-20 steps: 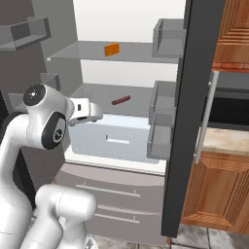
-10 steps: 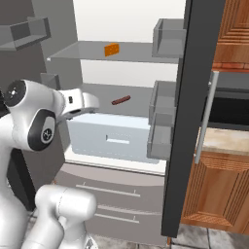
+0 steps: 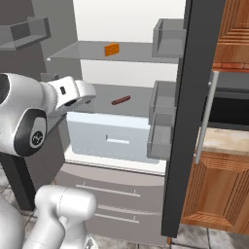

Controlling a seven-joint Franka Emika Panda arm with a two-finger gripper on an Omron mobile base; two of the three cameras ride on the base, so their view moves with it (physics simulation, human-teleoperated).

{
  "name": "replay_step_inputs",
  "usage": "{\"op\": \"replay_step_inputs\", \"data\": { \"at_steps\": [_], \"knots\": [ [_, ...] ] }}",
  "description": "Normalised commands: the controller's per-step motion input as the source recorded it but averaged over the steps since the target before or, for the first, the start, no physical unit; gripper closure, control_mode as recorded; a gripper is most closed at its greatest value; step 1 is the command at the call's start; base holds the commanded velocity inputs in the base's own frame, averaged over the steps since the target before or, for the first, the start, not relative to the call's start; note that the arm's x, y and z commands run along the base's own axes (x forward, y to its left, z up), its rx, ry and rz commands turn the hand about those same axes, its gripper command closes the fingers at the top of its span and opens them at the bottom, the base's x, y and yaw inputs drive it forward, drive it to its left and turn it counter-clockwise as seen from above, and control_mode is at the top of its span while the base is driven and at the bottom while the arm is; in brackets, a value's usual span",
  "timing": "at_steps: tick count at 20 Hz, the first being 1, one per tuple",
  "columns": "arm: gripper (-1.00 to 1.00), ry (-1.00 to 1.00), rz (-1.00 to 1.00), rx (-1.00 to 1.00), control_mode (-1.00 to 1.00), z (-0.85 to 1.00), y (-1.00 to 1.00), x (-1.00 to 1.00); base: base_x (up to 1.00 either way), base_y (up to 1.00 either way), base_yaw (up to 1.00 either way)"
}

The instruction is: Retrieve the sausage and cheese from the fridge and place them on the cutting board on the counter.

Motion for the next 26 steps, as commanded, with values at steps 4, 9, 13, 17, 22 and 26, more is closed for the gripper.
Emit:
{"op": "replay_step_inputs", "data": {
  "at_steps": [4,9,13,17,22,26],
  "knots": [
    [-1.0,0.07,0.09,-0.08,-1.0,0.13,0.04,-0.38,0.0,0.0,0.0],
    [-1.0,0.08,0.0,-0.07,-1.0,0.0,0.05,-0.54,0.0,0.0,0.0],
    [-1.0,0.03,0.0,-0.06,-1.0,0.08,0.0,-0.51,0.0,0.0,0.0],
    [-1.0,0.0,0.0,-0.04,-1.0,0.22,0.0,-0.13,0.0,0.0,0.0],
    [-1.0,0.03,0.02,-0.01,1.0,0.01,-0.01,0.0,0.02,0.0,0.01],
    [-1.0,0.0,0.0,0.0,1.0,0.0,0.0,0.0,0.46,0.02,0.09]
  ]
}}
